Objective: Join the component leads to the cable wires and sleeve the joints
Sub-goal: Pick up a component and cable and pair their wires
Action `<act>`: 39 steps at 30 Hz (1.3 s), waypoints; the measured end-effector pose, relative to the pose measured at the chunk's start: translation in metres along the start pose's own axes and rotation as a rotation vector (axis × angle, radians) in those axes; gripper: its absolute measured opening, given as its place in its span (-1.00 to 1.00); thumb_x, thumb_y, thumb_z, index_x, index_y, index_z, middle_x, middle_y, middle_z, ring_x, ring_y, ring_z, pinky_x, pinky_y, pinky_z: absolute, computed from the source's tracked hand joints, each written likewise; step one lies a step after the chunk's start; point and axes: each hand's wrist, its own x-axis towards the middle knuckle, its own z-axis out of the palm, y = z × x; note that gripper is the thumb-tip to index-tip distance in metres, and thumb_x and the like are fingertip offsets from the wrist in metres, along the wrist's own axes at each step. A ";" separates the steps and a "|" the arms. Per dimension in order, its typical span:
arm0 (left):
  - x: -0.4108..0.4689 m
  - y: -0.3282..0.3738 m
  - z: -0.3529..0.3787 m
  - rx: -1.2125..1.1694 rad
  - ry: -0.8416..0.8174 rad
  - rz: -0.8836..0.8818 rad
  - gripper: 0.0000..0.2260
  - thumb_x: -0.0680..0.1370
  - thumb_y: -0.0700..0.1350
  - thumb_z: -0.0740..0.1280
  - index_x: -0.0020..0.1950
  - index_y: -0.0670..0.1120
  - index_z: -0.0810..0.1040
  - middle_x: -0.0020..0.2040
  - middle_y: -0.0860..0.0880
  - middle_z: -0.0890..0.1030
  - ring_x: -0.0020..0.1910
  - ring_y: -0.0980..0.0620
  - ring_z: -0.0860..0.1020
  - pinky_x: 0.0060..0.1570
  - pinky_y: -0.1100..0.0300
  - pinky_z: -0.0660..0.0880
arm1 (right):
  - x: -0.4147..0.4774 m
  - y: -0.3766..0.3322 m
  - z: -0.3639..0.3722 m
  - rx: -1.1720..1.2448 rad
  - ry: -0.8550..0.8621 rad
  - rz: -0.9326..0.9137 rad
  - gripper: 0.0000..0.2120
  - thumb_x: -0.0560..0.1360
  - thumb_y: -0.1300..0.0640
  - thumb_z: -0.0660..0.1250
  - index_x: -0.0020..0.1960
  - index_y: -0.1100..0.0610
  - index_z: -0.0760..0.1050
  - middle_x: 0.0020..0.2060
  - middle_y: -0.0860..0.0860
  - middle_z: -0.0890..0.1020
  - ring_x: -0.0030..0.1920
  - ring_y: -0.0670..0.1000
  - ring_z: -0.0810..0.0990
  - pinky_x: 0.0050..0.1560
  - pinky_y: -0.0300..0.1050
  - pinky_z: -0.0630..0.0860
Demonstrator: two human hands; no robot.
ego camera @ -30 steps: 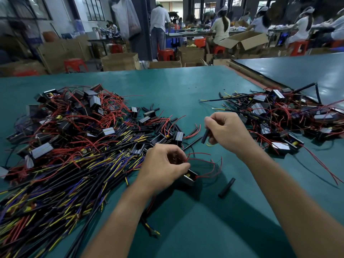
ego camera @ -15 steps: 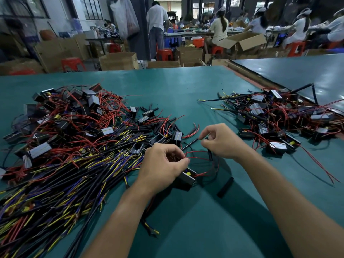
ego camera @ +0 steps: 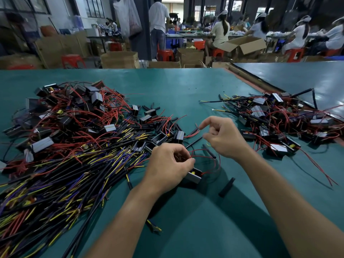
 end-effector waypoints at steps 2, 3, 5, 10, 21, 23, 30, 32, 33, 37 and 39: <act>-0.001 0.000 0.000 -0.015 0.003 -0.003 -0.86 0.37 -0.11 0.50 -0.37 -0.07 0.62 -0.50 0.05 0.56 -0.53 0.21 0.41 -0.46 0.37 0.32 | 0.003 -0.006 0.008 0.013 -0.023 0.002 -0.74 0.46 0.42 0.33 -0.21 0.08 0.56 -0.59 -0.16 0.22 -0.53 -0.13 0.20 -0.41 -0.23 0.27; 0.000 0.000 0.000 -0.021 0.005 -0.009 -0.87 0.36 -0.11 0.49 -0.36 -0.07 0.62 -0.50 0.04 0.56 -0.53 0.21 0.42 -0.45 0.37 0.32 | 0.008 -0.010 0.012 0.006 -0.041 0.011 -0.72 0.46 0.42 0.33 -0.24 0.05 0.56 -0.61 -0.15 0.22 -0.55 -0.13 0.20 -0.42 -0.24 0.26; 0.000 -0.001 0.000 -0.016 0.014 -0.019 -0.90 0.35 -0.10 0.48 -0.36 -0.06 0.62 -0.49 0.06 0.57 -0.51 0.21 0.45 -0.43 0.37 0.34 | 0.023 -0.016 0.022 -0.053 -0.084 0.027 -0.73 0.45 0.34 0.38 -0.28 -0.01 0.55 -0.62 -0.16 0.30 -0.55 -0.13 0.25 -0.38 -0.21 0.28; 0.001 -0.002 0.000 -0.002 0.029 -0.010 -0.88 0.34 -0.08 0.47 -0.38 -0.04 0.60 -0.50 0.08 0.55 -0.50 0.21 0.46 -0.44 0.42 0.30 | 0.072 -0.025 0.045 -0.457 -0.182 0.127 -0.97 0.44 0.03 0.38 -0.16 -0.06 0.60 -0.17 -0.02 0.68 -0.11 0.06 0.62 -0.07 -0.14 0.51; 0.007 -0.011 0.001 -0.016 0.018 -0.018 -0.91 0.33 -0.05 0.46 -0.34 0.01 0.60 -0.51 0.16 0.52 -0.48 0.25 0.46 -0.44 0.46 0.29 | 0.113 -0.022 0.082 -0.605 -0.246 0.174 -0.84 0.41 0.06 0.50 -0.04 0.07 0.67 -0.10 0.10 0.69 -0.04 0.18 0.63 -0.08 -0.09 0.54; 0.006 -0.012 0.002 -0.036 0.012 -0.020 -0.93 0.33 -0.06 0.47 -0.33 0.01 0.61 -0.48 0.15 0.55 -0.47 0.24 0.47 -0.43 0.44 0.32 | 0.111 -0.021 0.078 -0.558 -0.229 0.173 -0.92 0.41 0.11 0.51 -0.12 0.07 0.64 -0.17 0.07 0.65 -0.05 0.17 0.63 -0.11 -0.11 0.50; 0.008 -0.011 0.000 -0.239 -0.049 -0.124 -0.94 0.39 -0.15 0.47 -0.27 0.00 0.67 -0.46 0.09 0.59 -0.50 0.18 0.48 -0.39 0.30 0.43 | 0.052 -0.035 0.043 0.264 0.016 0.210 -0.87 0.46 0.39 0.41 -0.16 0.19 0.57 -0.40 0.00 0.58 -0.36 0.02 0.54 -0.24 -0.14 0.60; 0.007 -0.009 -0.002 -0.344 -0.093 -0.169 -0.89 0.44 -0.21 0.44 -0.26 -0.03 0.65 -0.51 0.07 0.56 -0.56 0.10 0.49 -0.45 0.30 0.40 | 0.020 -0.038 0.032 0.468 -0.010 0.181 -0.85 0.49 0.39 0.39 -0.19 0.18 0.60 -0.45 -0.02 0.59 -0.45 -0.08 0.53 -0.33 -0.27 0.57; 0.007 -0.008 -0.002 -0.387 -0.110 -0.188 -0.86 0.45 -0.24 0.43 -0.27 -0.04 0.64 -0.53 0.05 0.55 -0.60 0.07 0.48 -0.51 0.31 0.38 | 0.007 -0.039 0.026 0.525 -0.030 0.163 -0.84 0.50 0.38 0.37 -0.19 0.18 0.61 -0.45 -0.01 0.60 -0.45 -0.10 0.54 -0.32 -0.29 0.58; 0.007 0.000 -0.003 -0.475 -0.140 -0.257 -0.86 0.47 -0.27 0.43 -0.23 -0.05 0.64 -0.52 0.02 0.56 -0.64 0.10 0.44 -0.62 0.36 0.32 | -0.009 -0.048 0.005 0.594 -0.092 0.111 -0.85 0.52 0.40 0.32 -0.14 0.22 0.60 -0.36 0.08 0.64 -0.41 -0.06 0.60 -0.25 -0.23 0.63; 0.007 0.001 -0.003 -0.499 -0.139 -0.281 -0.85 0.48 -0.29 0.41 -0.21 -0.06 0.66 -0.47 -0.01 0.59 -0.62 0.10 0.44 -0.61 0.34 0.34 | -0.010 -0.052 -0.002 0.610 -0.123 0.106 -0.89 0.52 0.42 0.31 -0.08 0.26 0.56 -0.31 0.16 0.62 -0.41 -0.04 0.62 -0.26 -0.19 0.65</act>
